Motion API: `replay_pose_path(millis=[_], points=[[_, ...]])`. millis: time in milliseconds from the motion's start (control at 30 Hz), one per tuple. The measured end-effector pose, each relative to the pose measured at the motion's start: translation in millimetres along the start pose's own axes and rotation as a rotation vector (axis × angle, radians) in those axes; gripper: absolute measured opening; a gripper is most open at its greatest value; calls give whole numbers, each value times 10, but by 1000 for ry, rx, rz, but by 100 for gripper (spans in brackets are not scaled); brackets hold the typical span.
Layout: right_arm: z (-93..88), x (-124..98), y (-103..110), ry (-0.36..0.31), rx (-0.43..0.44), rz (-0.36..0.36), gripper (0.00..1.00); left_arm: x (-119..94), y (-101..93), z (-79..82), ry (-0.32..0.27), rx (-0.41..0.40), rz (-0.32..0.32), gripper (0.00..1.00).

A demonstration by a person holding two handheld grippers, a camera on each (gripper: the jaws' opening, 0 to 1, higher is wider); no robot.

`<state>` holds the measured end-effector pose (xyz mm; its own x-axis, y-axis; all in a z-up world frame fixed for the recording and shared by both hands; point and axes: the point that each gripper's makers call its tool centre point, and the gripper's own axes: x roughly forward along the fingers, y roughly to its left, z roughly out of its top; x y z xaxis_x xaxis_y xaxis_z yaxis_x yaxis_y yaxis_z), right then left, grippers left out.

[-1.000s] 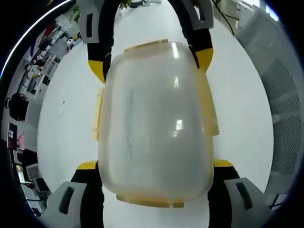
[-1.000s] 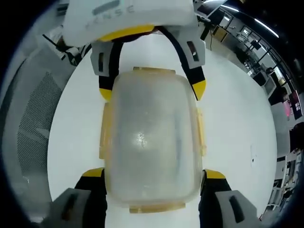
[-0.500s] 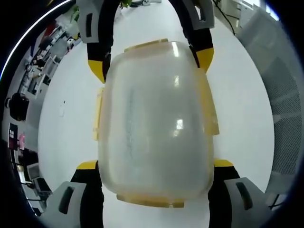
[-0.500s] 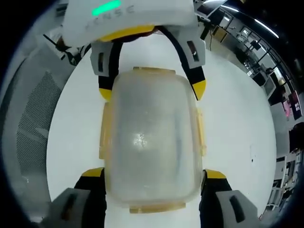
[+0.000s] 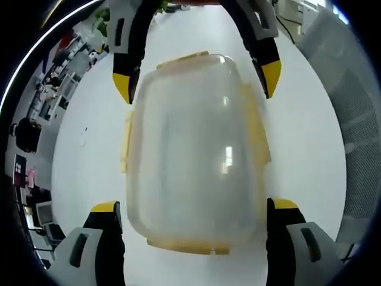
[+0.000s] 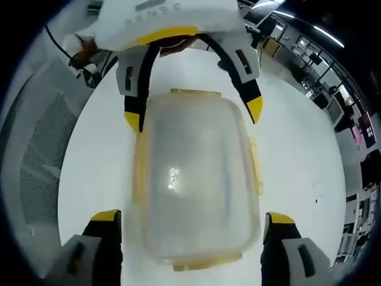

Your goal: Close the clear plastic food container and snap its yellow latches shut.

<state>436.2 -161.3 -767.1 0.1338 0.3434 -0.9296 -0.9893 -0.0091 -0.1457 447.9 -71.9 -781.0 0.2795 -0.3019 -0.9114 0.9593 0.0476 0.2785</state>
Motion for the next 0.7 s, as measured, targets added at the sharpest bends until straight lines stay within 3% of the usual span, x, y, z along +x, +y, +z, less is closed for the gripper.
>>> replay_pose_path(millis=[167, 333, 400, 700], points=[[-9, -43, -25, -22, 40, -28, 99, -20, -35, -14, -9, -24, -1, 99], [37, -97, -34, -109, 172, -48, 99, -79, -40, -17, -66, -191, 12, 99], [28, -120, -14, -113, 185, -52, 99, -102, -26, -19, -84, -242, 29, 99], [42, -164, 66, -145, 226, -79, 99, -170, -116, -27, -103, -272, 51, 99]])
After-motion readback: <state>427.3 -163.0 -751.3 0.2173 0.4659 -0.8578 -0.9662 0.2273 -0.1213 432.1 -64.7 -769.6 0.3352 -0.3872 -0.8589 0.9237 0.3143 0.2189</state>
